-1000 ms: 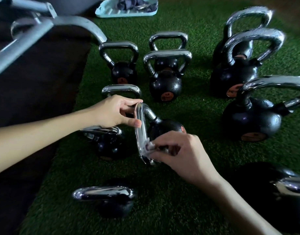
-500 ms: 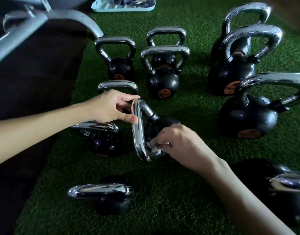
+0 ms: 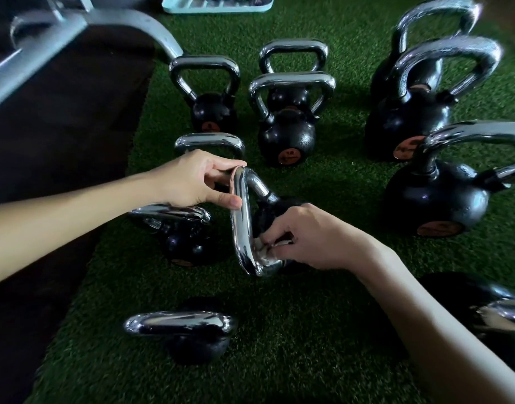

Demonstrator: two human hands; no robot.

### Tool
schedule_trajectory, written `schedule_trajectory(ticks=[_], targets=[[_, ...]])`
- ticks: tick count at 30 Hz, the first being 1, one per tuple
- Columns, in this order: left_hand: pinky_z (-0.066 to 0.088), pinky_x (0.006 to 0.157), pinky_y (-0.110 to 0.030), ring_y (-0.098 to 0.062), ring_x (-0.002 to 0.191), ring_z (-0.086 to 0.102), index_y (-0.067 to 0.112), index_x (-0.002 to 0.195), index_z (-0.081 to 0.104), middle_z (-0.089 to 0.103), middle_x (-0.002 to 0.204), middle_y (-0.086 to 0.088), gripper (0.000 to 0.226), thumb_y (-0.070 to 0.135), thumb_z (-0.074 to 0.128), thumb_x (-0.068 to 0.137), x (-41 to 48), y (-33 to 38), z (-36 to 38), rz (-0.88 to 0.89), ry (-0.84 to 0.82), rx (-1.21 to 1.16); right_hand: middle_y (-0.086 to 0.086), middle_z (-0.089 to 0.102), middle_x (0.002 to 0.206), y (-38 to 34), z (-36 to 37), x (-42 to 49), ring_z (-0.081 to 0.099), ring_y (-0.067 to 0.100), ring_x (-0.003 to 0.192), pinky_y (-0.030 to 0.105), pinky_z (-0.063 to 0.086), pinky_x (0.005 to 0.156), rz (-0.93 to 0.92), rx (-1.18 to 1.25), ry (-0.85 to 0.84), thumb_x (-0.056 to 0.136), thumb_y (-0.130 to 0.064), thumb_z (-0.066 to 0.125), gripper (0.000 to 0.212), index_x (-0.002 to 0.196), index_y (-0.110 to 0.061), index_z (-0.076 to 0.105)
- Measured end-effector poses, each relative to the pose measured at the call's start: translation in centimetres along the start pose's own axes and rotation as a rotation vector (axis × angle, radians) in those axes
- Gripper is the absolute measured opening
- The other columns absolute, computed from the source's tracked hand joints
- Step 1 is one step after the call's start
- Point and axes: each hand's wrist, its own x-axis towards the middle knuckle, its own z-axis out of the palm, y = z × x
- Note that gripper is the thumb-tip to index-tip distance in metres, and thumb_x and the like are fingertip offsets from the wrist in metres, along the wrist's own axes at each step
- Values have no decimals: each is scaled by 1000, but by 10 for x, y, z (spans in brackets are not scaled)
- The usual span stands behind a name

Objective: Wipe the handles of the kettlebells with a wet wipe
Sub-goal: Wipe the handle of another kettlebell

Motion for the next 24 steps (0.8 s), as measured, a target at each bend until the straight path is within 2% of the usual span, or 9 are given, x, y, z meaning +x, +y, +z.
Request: schedule_trajectory(ticks=[3, 6, 8, 10, 12, 14, 16, 19, 24], targets=[[27, 118, -31, 28, 118, 44, 44, 149, 45, 59, 136, 29, 99, 71, 81, 60, -1, 1, 1, 14, 4, -9, -24, 72, 84, 3, 0, 5, 64, -2, 81, 36, 56, 76, 24, -41, -15, 79, -39, 70, 19, 96, -45, 75], [28, 111, -25, 31, 115, 43, 42, 149, 45, 59, 136, 27, 97, 65, 82, 62, 0, 2, 1, 14, 11, 5, -22, 69, 72, 1, 1, 5, 59, -8, 64, 10, 41, 61, -15, 121, 13, 83, -20, 78, 17, 96, -31, 82], [28, 108, -22, 32, 113, 43, 40, 149, 46, 59, 135, 28, 96, 61, 82, 63, -1, 3, 1, 15, 12, 2, -24, 69, 69, 2, 4, 2, 57, -9, 59, 7, 38, 58, -22, 201, 98, 82, -15, 82, 18, 97, -23, 83], [28, 107, -20, 35, 107, 43, 37, 150, 47, 58, 133, 30, 95, 57, 82, 64, -1, 3, 1, 14, 17, -4, -29, 65, 62, 3, 9, 5, 58, -10, 57, 6, 39, 58, 4, 238, 243, 80, -17, 85, 17, 96, -24, 83], [29, 103, -15, 37, 104, 43, 37, 149, 47, 56, 127, 35, 94, 55, 81, 64, 0, 3, 1, 13, 16, -7, -27, 72, 73, 4, 15, 13, 65, -10, 67, 8, 45, 65, 8, 236, 395, 80, -19, 85, 18, 96, -28, 83], [30, 96, -8, 38, 103, 42, 37, 148, 47, 55, 122, 38, 93, 55, 82, 63, 1, 3, -1, 14, 1, 4, -20, 77, 85, 6, 17, 19, 69, -6, 78, 19, 55, 72, 15, 236, 499, 80, -23, 84, 18, 95, -32, 82], [30, 102, -12, 35, 108, 43, 38, 148, 48, 57, 127, 36, 94, 56, 83, 62, 1, 1, -2, 7, -3, 16, -20, 77, 84, 7, 17, 16, 69, -6, 75, 21, 55, 71, 23, 270, 476, 78, -25, 86, 17, 93, -32, 82], [26, 113, -23, 27, 119, 44, 40, 148, 48, 60, 132, 30, 95, 60, 83, 62, 0, -2, -1, -1, 6, 8, -19, 75, 74, 4, 19, 7, 61, -11, 61, 6, 41, 61, -19, 283, 345, 76, -17, 87, 14, 88, -25, 83], [27, 115, -25, 28, 119, 43, 42, 147, 48, 60, 131, 30, 98, 65, 82, 57, 3, -1, -2, -11, 5, 19, -18, 74, 72, -2, 25, 31, 66, -8, 66, 8, 46, 61, 46, 254, 634, 79, -16, 82, 17, 90, -29, 82]])
